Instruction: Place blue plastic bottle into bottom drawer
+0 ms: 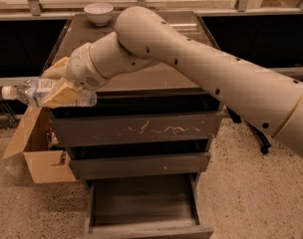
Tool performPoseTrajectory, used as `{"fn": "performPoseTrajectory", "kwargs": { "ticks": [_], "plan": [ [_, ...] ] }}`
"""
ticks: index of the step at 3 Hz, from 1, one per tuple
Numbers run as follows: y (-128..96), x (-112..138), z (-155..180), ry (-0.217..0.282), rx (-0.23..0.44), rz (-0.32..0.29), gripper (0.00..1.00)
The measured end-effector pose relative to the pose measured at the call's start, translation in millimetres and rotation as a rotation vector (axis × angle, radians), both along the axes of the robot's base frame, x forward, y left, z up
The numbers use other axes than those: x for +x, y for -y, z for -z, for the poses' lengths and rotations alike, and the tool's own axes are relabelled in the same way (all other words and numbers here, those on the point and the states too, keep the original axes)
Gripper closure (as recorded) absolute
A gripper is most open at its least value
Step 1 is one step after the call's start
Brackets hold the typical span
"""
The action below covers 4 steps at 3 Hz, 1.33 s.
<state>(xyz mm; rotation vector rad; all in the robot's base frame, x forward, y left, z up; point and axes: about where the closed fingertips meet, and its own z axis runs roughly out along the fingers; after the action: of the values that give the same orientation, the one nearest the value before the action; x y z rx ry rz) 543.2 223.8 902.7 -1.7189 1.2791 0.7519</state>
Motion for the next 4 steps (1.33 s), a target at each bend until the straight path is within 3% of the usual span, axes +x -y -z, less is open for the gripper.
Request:
{"fn": "performPoseTrajectory", "kwargs": {
  "ticks": [1, 2, 3, 4],
  "plan": [
    [-2, -20, 15, -0.035, -0.001, -0.007, 1.00],
    [-10, -67, 54, -0.135, 0.022, -0.014, 1.00],
    [-16, -99, 90, -0.202, 0.026, -0.020, 1.00],
    [-17, -99, 90, -0.201, 0.025, -0.023, 1.00]
  ]
}}
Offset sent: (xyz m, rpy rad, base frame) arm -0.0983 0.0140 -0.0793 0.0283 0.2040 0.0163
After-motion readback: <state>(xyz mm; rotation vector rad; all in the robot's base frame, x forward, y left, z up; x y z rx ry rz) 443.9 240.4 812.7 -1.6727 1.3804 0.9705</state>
